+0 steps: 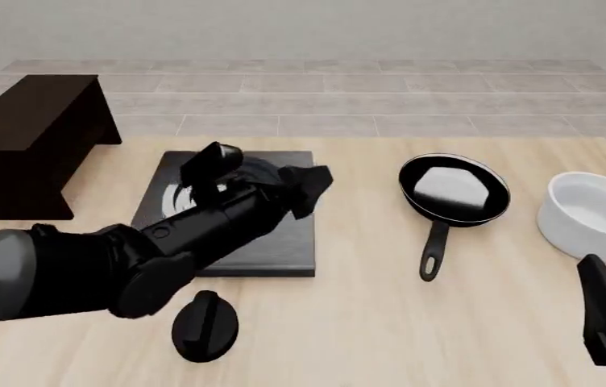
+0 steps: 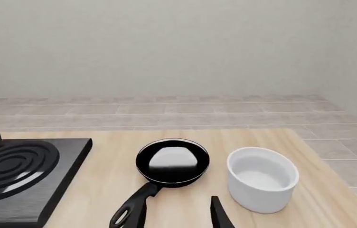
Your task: Put the frying pan on top of the cabinet.
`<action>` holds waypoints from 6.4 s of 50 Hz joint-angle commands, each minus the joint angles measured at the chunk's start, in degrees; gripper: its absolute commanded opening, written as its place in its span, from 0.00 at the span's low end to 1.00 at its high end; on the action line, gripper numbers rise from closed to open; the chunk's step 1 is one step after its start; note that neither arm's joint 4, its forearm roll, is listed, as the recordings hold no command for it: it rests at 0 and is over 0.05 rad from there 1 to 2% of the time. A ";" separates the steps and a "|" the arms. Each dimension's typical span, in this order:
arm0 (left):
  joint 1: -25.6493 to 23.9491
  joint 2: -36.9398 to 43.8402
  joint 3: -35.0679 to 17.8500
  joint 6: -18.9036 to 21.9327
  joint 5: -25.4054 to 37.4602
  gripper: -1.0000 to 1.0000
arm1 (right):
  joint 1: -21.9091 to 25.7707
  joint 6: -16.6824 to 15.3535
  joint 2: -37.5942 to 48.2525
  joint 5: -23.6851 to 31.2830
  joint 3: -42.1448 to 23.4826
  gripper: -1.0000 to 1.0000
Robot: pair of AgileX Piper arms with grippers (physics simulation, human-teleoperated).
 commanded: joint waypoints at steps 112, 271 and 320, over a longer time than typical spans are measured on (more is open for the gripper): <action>-9.00 34.28 -30.36 -6.84 11.99 1.00 | -0.46 1.59 1.16 -1.68 0.34 1.00; -12.72 51.01 -47.43 -11.02 13.54 0.00 | -1.20 2.83 5.34 -5.34 0.34 1.00; -10.77 43.03 -39.38 -10.49 7.45 0.00 | -0.73 1.91 5.13 -5.17 0.34 1.00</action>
